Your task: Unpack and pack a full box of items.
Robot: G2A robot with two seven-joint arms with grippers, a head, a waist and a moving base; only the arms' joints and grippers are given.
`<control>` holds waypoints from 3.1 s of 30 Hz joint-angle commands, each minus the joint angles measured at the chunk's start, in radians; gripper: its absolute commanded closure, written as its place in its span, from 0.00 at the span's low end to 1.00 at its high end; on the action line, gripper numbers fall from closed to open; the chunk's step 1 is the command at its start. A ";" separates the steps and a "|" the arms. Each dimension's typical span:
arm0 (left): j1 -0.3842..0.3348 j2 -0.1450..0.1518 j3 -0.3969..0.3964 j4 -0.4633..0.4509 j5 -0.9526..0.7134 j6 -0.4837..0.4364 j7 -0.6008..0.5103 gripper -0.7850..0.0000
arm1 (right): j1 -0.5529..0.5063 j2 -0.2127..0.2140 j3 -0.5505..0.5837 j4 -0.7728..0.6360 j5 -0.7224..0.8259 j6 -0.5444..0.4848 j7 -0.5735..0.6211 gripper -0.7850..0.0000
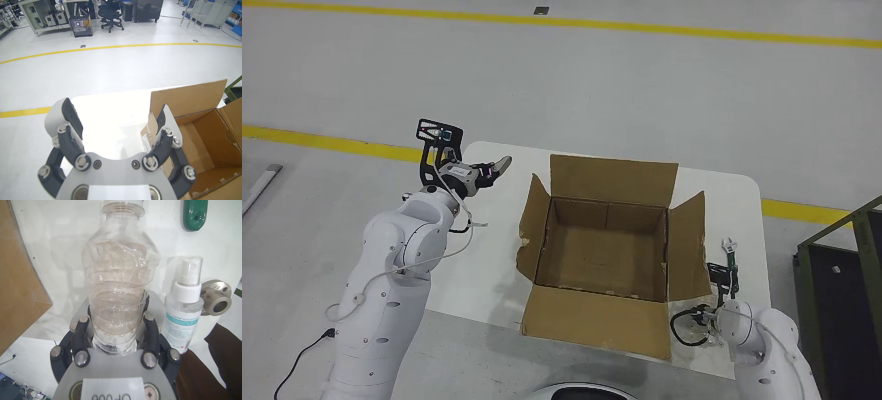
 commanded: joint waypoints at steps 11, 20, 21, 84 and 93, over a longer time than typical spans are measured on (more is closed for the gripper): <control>0.000 0.000 0.000 0.000 0.000 0.000 0.000 0.00 | -0.022 0.008 0.060 -0.096 0.072 0.010 -0.011 1.00; 0.000 0.000 0.000 0.000 0.000 0.000 0.000 0.00 | -0.082 0.018 0.177 -0.342 0.092 0.016 -0.084 1.00; 0.000 0.000 0.000 0.000 0.000 0.000 0.000 0.00 | -0.090 0.018 0.191 -0.368 0.095 0.016 -0.091 1.00; 0.000 0.000 0.000 0.000 0.000 0.000 0.000 0.00 | 0.234 0.071 -0.118 -0.571 0.178 -0.067 -0.006 1.00; 0.000 0.000 0.000 0.000 0.000 0.000 0.000 0.00 | 0.401 0.036 -0.442 -0.288 0.158 0.136 -0.020 1.00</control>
